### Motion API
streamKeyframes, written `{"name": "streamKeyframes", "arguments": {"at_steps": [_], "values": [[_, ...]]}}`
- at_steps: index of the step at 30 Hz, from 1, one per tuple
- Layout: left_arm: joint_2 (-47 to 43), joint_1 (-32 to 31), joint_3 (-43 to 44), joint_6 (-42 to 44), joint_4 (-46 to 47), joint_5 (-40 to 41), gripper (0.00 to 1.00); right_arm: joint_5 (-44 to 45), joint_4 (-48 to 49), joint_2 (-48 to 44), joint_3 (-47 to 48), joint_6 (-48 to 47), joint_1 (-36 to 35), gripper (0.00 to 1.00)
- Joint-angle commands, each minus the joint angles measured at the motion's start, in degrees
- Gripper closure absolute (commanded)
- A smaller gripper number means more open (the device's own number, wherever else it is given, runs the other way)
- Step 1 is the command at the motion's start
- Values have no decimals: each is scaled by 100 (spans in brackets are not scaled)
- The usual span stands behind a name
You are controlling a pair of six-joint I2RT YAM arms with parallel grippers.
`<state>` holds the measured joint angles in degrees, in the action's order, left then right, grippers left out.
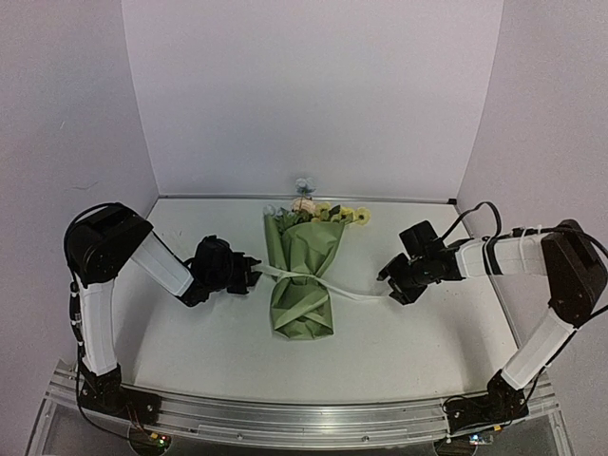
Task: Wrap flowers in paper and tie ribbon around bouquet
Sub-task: Tie the ribbon around the folded bouquet.
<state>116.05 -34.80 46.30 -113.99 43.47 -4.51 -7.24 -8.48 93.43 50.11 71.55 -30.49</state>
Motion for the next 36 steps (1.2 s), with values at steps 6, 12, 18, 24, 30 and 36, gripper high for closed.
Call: {"name": "streamKeyframes", "arguments": {"at_steps": [6, 12, 18, 24, 30, 36], "values": [[137, 141, -87, -42, 236, -354, 94, -411, 543, 479, 355, 696, -342, 36], [82, 166, -56, 216, 133, -544, 100, -508, 783, 829, 493, 1103, -470, 34], [63, 192, -68, 318, 143, -647, 100, -576, 982, 1071, 512, 1388, -571, 35], [26, 205, -97, 438, 162, -698, 100, -539, 1044, 1320, 586, 1460, -565, 49], [-202, 413, -82, 1022, -445, -1011, 100, -167, 1024, 1539, 924, 1013, -383, 100], [-659, 753, -3, 2119, -1916, -1125, 100, 578, 672, 1322, 1246, 361, -247, 100]]}}
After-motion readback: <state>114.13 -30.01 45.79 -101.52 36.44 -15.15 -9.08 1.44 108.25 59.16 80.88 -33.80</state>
